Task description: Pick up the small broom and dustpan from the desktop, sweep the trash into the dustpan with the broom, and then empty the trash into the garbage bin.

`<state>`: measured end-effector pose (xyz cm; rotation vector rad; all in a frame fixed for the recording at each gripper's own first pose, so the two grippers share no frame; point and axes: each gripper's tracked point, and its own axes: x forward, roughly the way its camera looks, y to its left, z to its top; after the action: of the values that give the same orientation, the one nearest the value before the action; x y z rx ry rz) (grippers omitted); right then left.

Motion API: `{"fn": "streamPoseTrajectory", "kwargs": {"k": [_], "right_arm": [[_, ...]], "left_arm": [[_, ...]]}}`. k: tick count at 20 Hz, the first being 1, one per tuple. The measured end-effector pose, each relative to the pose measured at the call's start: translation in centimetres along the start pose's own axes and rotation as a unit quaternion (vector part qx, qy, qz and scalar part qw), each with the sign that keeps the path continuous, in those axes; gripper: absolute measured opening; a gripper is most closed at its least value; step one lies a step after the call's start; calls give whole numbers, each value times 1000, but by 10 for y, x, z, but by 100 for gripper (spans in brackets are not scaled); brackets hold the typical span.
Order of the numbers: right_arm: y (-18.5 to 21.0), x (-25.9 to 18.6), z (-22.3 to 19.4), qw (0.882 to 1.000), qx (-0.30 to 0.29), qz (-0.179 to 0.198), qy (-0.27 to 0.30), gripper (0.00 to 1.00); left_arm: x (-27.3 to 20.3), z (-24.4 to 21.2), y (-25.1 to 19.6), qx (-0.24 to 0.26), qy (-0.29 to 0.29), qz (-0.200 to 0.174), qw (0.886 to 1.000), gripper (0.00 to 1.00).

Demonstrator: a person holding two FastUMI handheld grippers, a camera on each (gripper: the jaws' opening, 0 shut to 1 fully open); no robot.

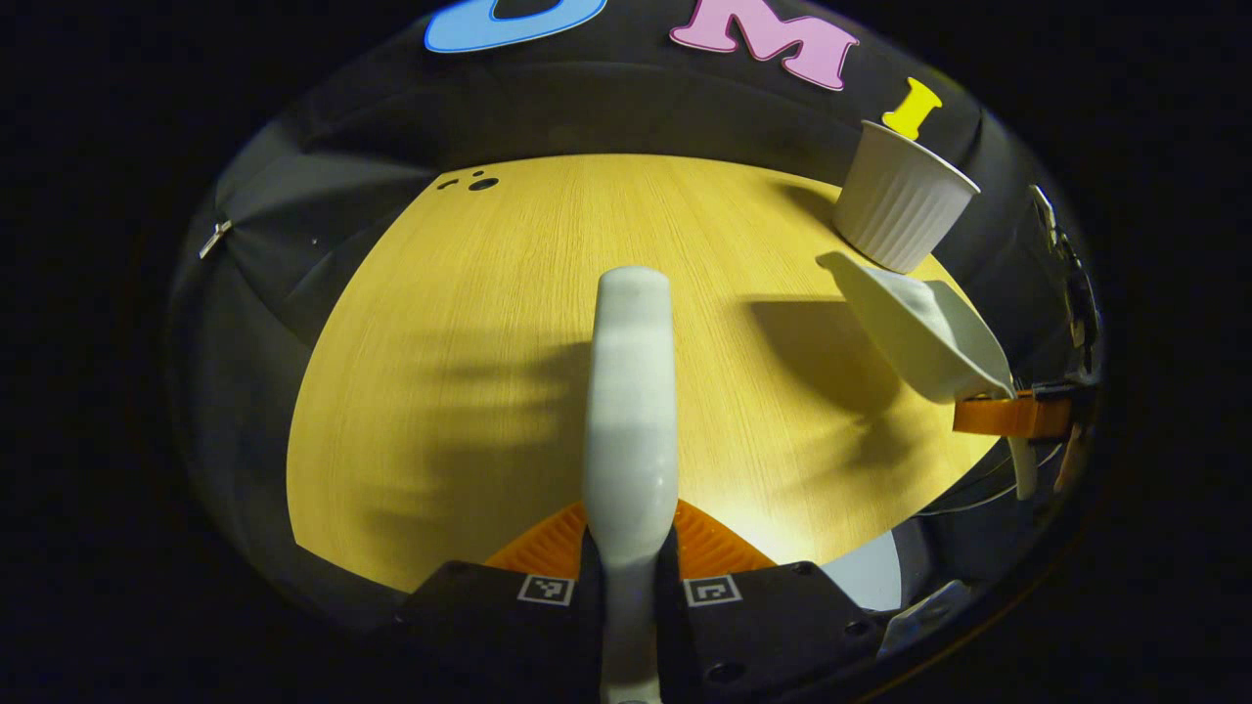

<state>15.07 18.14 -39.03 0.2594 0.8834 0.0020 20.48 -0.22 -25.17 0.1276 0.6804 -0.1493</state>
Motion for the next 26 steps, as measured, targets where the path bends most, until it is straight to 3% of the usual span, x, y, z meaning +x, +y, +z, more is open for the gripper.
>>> {"fn": "streamPoseTrajectory", "kwargs": {"k": [1, 2, 10, 17, 18, 19, 21, 22, 23, 25, 26], "right_arm": [[-1, 10, -1, 1000, -4, -1, 7, 36], [-2, 18, 0, 1000, -11, -2, 13, 30], [-4, 41, 14, 998, -26, -8, 62, 34], [-5, 46, 19, 995, -47, 2, 83, 35], [-5, 47, 18, 995, -46, 7, 90, 31], [-2, 45, 14, 994, -43, 16, 100, 42], [2, 43, 14, 993, -31, 34, 106, 31], [2, 41, 17, 994, -28, 36, 102, 38], [2, 40, 19, 994, -25, 39, 94, 62], [-1, 37, 23, 996, -15, 37, 80, 77], [-2, 30, 27, 996, -10, 36, 76, 96]], "left_arm": [[10, 3, 1, -1, 7, 2, 1000, 27], [19, 6, 0, -2, 13, 5, 1000, 26], [60, 36, -7, 19, 52, 42, 998, 27], [67, 28, -18, 4, 97, 57, 994, 27], [67, 29, -16, 12, 99, 63, 993, 30], [66, 31, -17, 16, 98, 68, 993, 31], [61, 31, -23, 2, 94, 66, 993, 36], [59, 34, -29, -9, 92, 55, 994, 52], [56, 37, -36, -15, 85, 44, 995, 68], [50, 44, -39, -15, 67, 32, 997, 100], [44, 48, -38, -13, 57, 34, 998, 95]]}}
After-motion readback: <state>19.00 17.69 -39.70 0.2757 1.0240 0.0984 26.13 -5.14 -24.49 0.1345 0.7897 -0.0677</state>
